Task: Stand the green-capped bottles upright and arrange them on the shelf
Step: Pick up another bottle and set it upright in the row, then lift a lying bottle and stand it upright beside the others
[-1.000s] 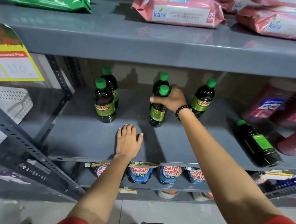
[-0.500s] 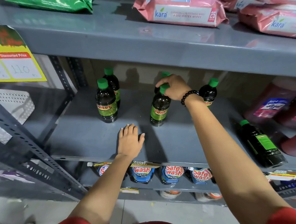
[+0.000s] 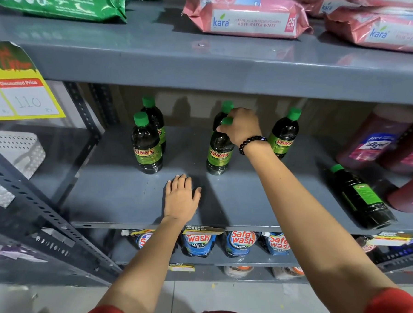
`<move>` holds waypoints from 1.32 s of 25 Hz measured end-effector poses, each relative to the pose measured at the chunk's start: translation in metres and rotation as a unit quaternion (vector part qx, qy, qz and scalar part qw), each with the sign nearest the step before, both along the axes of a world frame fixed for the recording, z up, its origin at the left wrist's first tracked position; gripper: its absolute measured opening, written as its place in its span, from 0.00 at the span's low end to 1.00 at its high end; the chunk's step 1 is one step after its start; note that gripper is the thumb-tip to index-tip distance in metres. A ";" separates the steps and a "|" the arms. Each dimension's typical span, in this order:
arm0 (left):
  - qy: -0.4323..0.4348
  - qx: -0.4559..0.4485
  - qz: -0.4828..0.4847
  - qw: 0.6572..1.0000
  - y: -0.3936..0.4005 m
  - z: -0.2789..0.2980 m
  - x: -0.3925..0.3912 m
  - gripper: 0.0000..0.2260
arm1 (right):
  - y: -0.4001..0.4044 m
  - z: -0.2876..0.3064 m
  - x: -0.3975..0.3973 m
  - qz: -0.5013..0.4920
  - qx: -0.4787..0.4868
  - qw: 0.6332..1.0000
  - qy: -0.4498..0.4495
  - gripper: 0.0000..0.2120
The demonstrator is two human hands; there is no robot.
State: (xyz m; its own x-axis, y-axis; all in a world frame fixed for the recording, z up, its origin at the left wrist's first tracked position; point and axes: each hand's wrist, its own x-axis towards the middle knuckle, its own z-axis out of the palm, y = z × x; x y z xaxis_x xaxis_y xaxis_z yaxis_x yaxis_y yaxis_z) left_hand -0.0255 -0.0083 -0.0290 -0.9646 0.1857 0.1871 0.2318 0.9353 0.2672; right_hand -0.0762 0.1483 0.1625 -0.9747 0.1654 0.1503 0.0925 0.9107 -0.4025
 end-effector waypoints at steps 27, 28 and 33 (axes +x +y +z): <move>-0.013 0.027 -0.104 0.994 0.165 -0.001 0.023 0.20 | 0.261 -0.116 0.115 -0.352 0.075 0.926 -0.118 0.35; -0.010 0.020 -0.102 0.995 0.165 -0.001 0.024 0.21 | 0.265 -0.119 0.114 -0.350 0.069 0.925 -0.133 0.38; -0.002 0.002 -0.093 0.996 0.167 0.004 0.027 0.24 | 0.270 -0.129 0.109 -0.368 0.066 0.919 -0.123 0.35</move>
State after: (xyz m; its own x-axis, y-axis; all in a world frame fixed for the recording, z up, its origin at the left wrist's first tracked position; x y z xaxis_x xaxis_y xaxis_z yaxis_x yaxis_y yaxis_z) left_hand 0.0010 0.1592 -0.0254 -0.9141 0.3608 0.1848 0.4004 0.8748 0.2727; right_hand 0.0326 0.4179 0.0334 -0.6126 0.7904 0.0074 0.7770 0.6039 -0.1776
